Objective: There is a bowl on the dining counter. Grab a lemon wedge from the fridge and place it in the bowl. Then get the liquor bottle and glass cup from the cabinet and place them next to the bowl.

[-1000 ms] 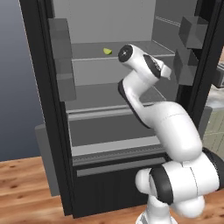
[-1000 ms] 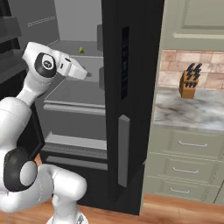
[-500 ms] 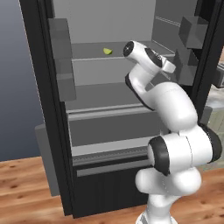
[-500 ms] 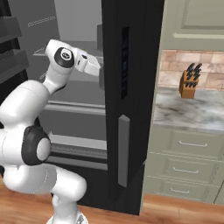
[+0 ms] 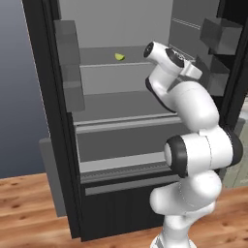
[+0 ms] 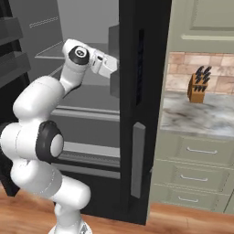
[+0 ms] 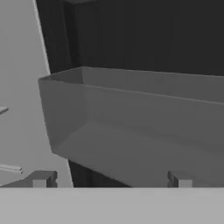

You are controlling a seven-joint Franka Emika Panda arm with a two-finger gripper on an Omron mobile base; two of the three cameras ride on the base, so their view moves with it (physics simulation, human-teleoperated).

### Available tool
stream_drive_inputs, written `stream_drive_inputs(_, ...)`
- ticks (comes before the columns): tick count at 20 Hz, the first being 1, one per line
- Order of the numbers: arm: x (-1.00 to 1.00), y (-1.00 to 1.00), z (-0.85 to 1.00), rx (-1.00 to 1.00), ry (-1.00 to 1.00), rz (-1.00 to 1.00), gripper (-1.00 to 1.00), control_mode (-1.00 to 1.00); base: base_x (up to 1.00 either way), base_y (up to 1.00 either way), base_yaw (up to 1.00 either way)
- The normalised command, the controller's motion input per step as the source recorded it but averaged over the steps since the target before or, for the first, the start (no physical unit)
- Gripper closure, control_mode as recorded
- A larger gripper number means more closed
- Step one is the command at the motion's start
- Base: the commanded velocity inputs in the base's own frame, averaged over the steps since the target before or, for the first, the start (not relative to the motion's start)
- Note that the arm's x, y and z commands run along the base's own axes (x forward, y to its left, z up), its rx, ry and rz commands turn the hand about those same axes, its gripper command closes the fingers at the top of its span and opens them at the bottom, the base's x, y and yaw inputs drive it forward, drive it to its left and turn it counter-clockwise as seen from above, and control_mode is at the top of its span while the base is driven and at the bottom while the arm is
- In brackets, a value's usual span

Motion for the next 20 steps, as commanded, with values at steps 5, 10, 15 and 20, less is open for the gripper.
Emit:
stream_drive_inputs(5, -0.21, -0.98, 0.00, 0.00, -0.04, -0.16, -1.00, -1.00, 0.00, 0.00, 0.00)
stream_drive_inputs(10, -0.43, -0.89, 0.05, 0.00, -0.12, -0.11, -1.00, -1.00, 0.00, 0.00, 0.00)
stream_drive_inputs(15, -0.59, 0.25, 0.25, 0.07, -0.07, 0.20, -1.00, -1.00, 0.00, 0.00, 0.00)
stream_drive_inputs(20, -0.49, 0.97, 0.25, 0.04, 0.07, 0.49, -1.00, -1.00, 0.00, 0.00, 0.00)
